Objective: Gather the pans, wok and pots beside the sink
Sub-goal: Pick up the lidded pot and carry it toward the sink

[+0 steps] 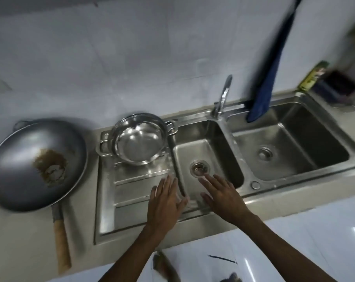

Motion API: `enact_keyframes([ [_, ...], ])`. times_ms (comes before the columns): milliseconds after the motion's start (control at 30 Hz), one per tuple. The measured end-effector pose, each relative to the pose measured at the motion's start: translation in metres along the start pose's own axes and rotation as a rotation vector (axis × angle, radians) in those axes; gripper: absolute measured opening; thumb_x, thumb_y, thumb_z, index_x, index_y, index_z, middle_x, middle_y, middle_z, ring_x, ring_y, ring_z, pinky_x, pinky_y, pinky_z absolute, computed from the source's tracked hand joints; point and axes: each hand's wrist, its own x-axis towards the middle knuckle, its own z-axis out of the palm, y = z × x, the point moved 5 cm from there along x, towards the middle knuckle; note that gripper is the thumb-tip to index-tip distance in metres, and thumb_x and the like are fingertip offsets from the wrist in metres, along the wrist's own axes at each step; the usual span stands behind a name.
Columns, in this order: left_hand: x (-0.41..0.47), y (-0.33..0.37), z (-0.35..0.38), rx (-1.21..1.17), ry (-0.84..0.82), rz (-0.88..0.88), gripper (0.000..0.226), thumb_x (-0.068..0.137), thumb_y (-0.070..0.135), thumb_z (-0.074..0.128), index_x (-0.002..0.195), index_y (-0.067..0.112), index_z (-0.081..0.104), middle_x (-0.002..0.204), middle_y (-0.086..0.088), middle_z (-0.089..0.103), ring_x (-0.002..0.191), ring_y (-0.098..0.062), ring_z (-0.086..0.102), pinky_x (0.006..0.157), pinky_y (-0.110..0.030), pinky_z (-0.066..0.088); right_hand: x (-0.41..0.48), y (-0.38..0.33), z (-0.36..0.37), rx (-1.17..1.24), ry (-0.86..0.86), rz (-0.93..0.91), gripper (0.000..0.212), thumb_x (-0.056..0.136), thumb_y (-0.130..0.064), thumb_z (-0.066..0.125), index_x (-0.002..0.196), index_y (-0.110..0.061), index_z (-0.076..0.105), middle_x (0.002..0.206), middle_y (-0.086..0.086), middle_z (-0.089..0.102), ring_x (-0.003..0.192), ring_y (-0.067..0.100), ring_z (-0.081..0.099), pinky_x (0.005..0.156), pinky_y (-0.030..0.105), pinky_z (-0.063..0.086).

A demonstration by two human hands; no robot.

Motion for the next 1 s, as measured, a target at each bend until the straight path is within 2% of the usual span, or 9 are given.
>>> enact_keyframes([
  [67, 0.006, 0.054, 0.009, 0.025, -0.025, 0.064, 0.081, 0.095, 0.071, 0.023, 0.158, 0.020, 0.030, 0.168, -0.002, 0.024, 0.155, -0.021, 0.020, 0.125, -0.043, 0.019, -0.030, 0.039, -0.016, -0.028, 0.018, 0.038, 0.050, 0.100, -0.050, 0.038, 0.143, -0.027, 0.049, 0.147, 0.004, 0.054, 0.130, 0.032, 0.054, 0.099, 0.047, 0.049],
  [133, 0.011, 0.120, 0.019, 0.025, -0.049, 0.145, 0.080, 0.096, 0.069, 0.026, 0.159, 0.020, 0.029, 0.167, -0.001, 0.025, 0.155, -0.022, 0.021, 0.125, -0.044, 0.017, -0.068, 0.087, -0.036, -0.058, 0.035, 0.097, 0.051, 0.101, -0.051, 0.038, 0.145, -0.026, 0.048, 0.148, 0.004, 0.054, 0.132, 0.032, 0.052, 0.104, 0.048, 0.047],
  [233, 0.023, 0.222, 0.032, 0.020, -0.057, 0.282, 0.075, 0.097, 0.064, 0.039, 0.156, 0.017, 0.036, 0.163, -0.004, 0.035, 0.152, -0.024, 0.030, 0.123, -0.046, 0.022, -0.126, 0.158, -0.076, -0.112, 0.092, 0.212, 0.051, 0.101, -0.050, 0.042, 0.144, -0.025, 0.051, 0.147, 0.005, 0.054, 0.131, 0.034, 0.053, 0.103, 0.048, 0.047],
  [367, 0.042, 0.363, 0.042, 0.010, -0.020, 0.487, 0.073, 0.097, 0.064, 0.040, 0.150, 0.015, 0.047, 0.156, -0.006, 0.048, 0.146, -0.026, 0.041, 0.118, -0.047, 0.033, -0.208, 0.243, -0.137, -0.177, 0.144, 0.417, 0.054, 0.101, -0.053, 0.038, 0.148, -0.027, 0.045, 0.150, 0.003, 0.051, 0.134, 0.034, 0.050, 0.104, 0.050, 0.046],
  [500, 0.058, 0.498, 0.056, -0.003, -0.029, 0.675, 0.078, 0.096, 0.069, 0.032, 0.155, 0.018, 0.039, 0.162, -0.004, 0.038, 0.151, -0.024, 0.033, 0.122, -0.048, 0.025, -0.287, 0.321, -0.192, -0.194, 0.217, 0.649, 0.055, 0.101, -0.051, 0.040, 0.149, -0.025, 0.044, 0.151, 0.004, 0.050, 0.136, 0.036, 0.049, 0.105, 0.051, 0.046],
  [567, 0.065, 0.551, 0.062, -0.009, -0.041, 0.741, 0.079, 0.096, 0.070, 0.027, 0.157, 0.019, 0.032, 0.164, -0.003, 0.033, 0.153, -0.024, 0.028, 0.123, -0.047, 0.021, -0.321, 0.352, -0.212, -0.202, 0.250, 0.754, 0.055, 0.101, -0.050, 0.041, 0.149, -0.024, 0.044, 0.152, 0.005, 0.049, 0.137, 0.036, 0.048, 0.105, 0.051, 0.045],
  [700, 0.078, 0.642, 0.076, 0.009, -0.068, 0.875, 0.078, 0.097, 0.069, 0.028, 0.155, 0.018, 0.036, 0.163, -0.004, 0.036, 0.151, -0.024, 0.031, 0.122, -0.048, 0.027, -0.373, 0.406, -0.237, -0.192, 0.262, 0.927, 0.056, 0.102, -0.050, 0.039, 0.150, -0.024, 0.042, 0.154, 0.002, 0.046, 0.140, 0.032, 0.045, 0.108, 0.049, 0.042],
  [833, 0.105, 0.723, 0.105, 0.013, -0.115, 0.947, 0.084, 0.094, 0.074, 0.014, 0.159, 0.023, 0.026, 0.168, 0.001, 0.022, 0.156, -0.021, 0.019, 0.125, -0.048, 0.019, -0.397, 0.469, -0.254, -0.175, 0.276, 1.027, 0.059, 0.101, -0.055, 0.030, 0.152, -0.027, 0.039, 0.155, 0.000, 0.045, 0.142, 0.030, 0.044, 0.112, 0.048, 0.040],
  [1000, 0.164, 0.829, 0.139, -0.045, -0.127, 1.004, 0.079, 0.097, 0.070, 0.024, 0.158, 0.021, 0.030, 0.166, -0.001, 0.027, 0.154, -0.022, 0.025, 0.124, -0.046, 0.021, -0.402, 0.574, -0.279, -0.157, 0.284, 1.112, 0.061, 0.100, -0.057, 0.027, 0.152, -0.027, 0.038, 0.156, -0.001, 0.044, 0.143, 0.027, 0.042, 0.114, 0.046, 0.037],
])
